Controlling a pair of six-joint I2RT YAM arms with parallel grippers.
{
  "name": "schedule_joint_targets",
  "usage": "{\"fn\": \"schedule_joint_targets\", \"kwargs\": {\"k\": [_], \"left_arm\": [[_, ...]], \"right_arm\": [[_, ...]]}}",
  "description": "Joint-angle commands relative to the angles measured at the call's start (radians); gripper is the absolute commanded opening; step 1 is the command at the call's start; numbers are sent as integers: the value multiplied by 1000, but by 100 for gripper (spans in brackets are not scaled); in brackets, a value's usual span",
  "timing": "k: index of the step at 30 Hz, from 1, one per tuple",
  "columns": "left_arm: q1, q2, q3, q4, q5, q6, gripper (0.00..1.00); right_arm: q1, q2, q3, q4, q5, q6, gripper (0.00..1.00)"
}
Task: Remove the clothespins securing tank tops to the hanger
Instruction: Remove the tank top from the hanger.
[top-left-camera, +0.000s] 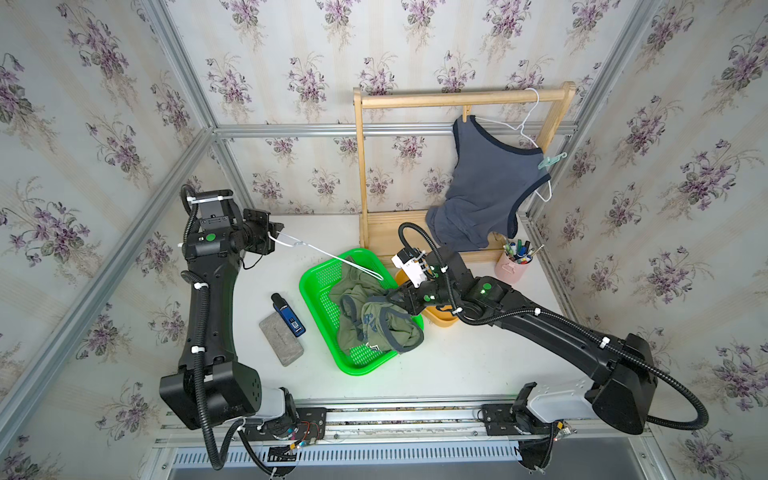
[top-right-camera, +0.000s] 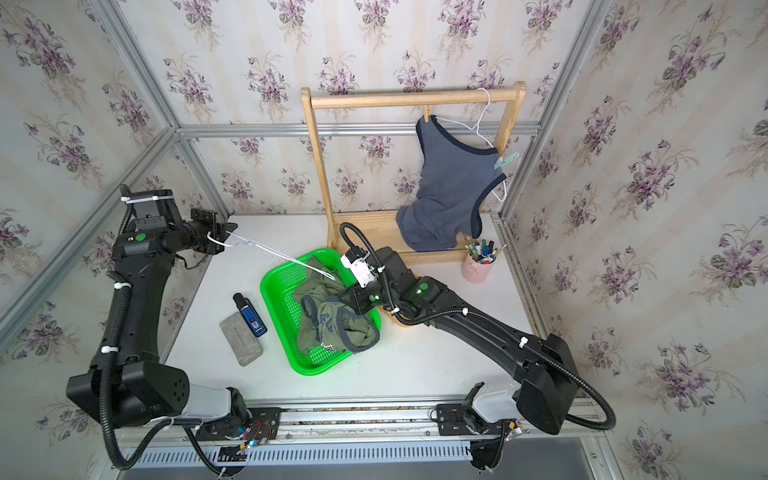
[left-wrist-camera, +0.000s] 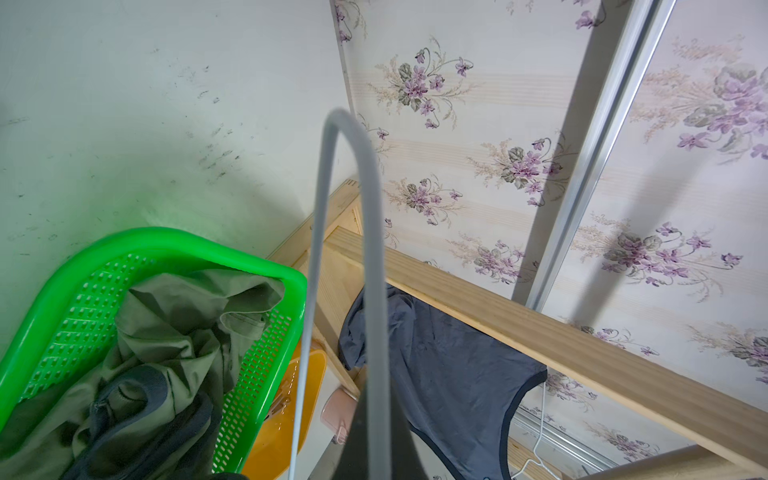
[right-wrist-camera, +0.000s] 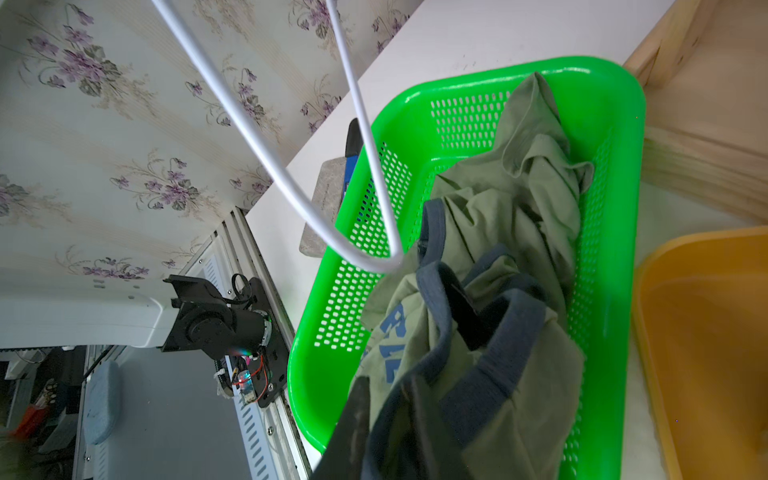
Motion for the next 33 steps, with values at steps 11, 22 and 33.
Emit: {"fn": "schedule_joint_targets", "kwargs": {"k": [11, 22, 33], "left_arm": [[91, -60, -6, -32, 53, 52, 0], [103, -100, -43, -66, 51, 74, 0], [25, -104, -132, -104, 11, 126, 0]], "right_arm": [[-2, 127, -72, 189, -61, 57, 17], [-19, 340, 50, 177, -67, 30, 43], [-40, 13, 224, -231, 170, -152, 67]]}}
